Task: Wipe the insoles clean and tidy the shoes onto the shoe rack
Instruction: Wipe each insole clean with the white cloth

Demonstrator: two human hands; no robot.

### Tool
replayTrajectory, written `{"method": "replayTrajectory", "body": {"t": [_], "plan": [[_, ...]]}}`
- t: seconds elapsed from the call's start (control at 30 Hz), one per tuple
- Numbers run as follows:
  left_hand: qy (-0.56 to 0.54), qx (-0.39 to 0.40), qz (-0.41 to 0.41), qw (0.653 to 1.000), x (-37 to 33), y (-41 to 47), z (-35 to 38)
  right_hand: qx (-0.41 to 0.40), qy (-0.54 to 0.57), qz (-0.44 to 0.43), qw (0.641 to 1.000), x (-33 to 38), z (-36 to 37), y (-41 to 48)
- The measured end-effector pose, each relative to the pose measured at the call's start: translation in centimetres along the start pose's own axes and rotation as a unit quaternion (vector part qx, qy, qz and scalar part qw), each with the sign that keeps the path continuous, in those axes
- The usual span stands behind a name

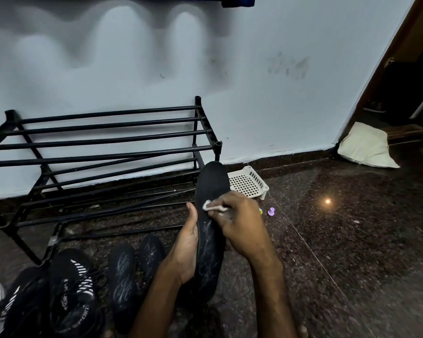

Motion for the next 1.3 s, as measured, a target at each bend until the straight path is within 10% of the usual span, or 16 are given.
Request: {"method": "replayTrajectory", "body": {"t": [0.43, 0.6, 0.77, 0.93, 1.1, 1.3], "plan": [[0.015, 0.004, -0.015, 1.0, -0.1, 0.0, -0.9, 0.069, -0.016, 0.022, 0.997, -0.4, -0.1, -0.3], [0.033, 0.003, -0.019, 0.999, 0.3, 0.2, -0.7, -0.056, -0.071, 0.031, 0.995, -0.3, -0.3, 0.2], [0.017, 0.012, -0.011, 1.0, -0.1, 0.2, -0.6, 0.092, 0.013, 0.042, 0.995, -0.4, -0.4, -0.4], [0.013, 0.017, -0.023, 1.0, 0.4, 0.2, -0.5, -0.055, -0.079, 0.034, 0.995, -0.6, -0.6, 0.1], [0.002, 0.014, -0.022, 1.0, 0.4, 0.4, -0.7, 0.065, 0.023, 0.029, 0.997, -0.4, -0.8, -0.6], [0.02, 0.005, -0.019, 1.0, 0.8, 0.8, -1.1, -0.056, -0.063, 0.035, 0.996, -0.5, -0.9, 0.1]]}}
Point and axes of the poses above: each hand's wrist, its own y-axis towards the middle knuckle, its own z-axis out of the palm, x = y × z, the point moved 1 cm from there along y, towards the middle knuckle, and after that the axes turned 12 degrees about -z, right-handed, at the moved point
